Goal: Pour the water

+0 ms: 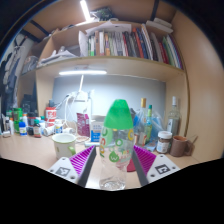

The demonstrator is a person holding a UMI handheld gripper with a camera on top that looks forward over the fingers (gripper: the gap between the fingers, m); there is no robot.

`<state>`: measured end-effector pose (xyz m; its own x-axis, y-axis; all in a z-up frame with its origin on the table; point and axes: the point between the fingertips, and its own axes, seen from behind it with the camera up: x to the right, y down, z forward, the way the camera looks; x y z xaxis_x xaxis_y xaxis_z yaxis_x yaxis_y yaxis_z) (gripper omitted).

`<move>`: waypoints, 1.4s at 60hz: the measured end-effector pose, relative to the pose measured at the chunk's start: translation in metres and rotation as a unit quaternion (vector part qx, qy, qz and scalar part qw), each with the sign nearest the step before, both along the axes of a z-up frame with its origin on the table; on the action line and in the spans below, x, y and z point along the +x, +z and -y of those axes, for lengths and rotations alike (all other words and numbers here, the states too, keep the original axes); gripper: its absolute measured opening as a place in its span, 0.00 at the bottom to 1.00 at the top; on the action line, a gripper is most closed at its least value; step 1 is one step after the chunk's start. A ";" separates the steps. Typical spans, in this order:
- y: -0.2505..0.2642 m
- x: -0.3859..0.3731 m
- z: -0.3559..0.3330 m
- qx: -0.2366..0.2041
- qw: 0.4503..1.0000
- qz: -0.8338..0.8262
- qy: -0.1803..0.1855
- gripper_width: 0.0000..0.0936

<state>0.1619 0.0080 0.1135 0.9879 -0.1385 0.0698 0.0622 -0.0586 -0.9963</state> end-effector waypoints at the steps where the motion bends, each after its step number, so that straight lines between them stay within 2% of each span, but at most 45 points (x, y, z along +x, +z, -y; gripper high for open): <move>1: -0.001 0.003 -0.002 0.001 1.000 0.000 -0.004 0.73; 3: -0.002 0.006 -0.007 0.005 1.000 0.002 -0.016 0.60; 7: -0.001 0.009 -0.010 0.020 0.999 -0.003 -0.029 0.57; 17: 0.001 0.009 -0.012 0.057 0.997 -0.041 -0.036 0.51; 28: 0.006 0.003 -0.023 0.028 0.999 -0.031 -0.016 0.47; 33: 0.027 0.004 -0.038 0.030 0.999 0.043 -0.013 0.48; 39: 0.065 0.002 -0.065 0.028 0.975 0.218 -0.009 0.48; 46: 0.089 -0.005 -0.100 0.004 0.877 0.480 -0.007 0.47; 53: 0.092 -0.023 -0.124 -0.024 0.710 0.704 0.014 0.47; 58: 0.092 -0.036 -0.143 -0.028 0.591 0.806 0.015 0.47; 61: 0.092 -0.046 -0.150 -0.026 0.541 0.840 0.020 0.47; 74: 0.096 -0.083 -0.161 -0.007 0.378 0.925 0.035 0.47; 84: 0.086 -0.087 -0.163 -0.015 0.352 0.935 0.047 0.47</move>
<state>0.0749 0.1706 0.1994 -0.7873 -0.0834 0.6108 0.6114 0.0221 0.7910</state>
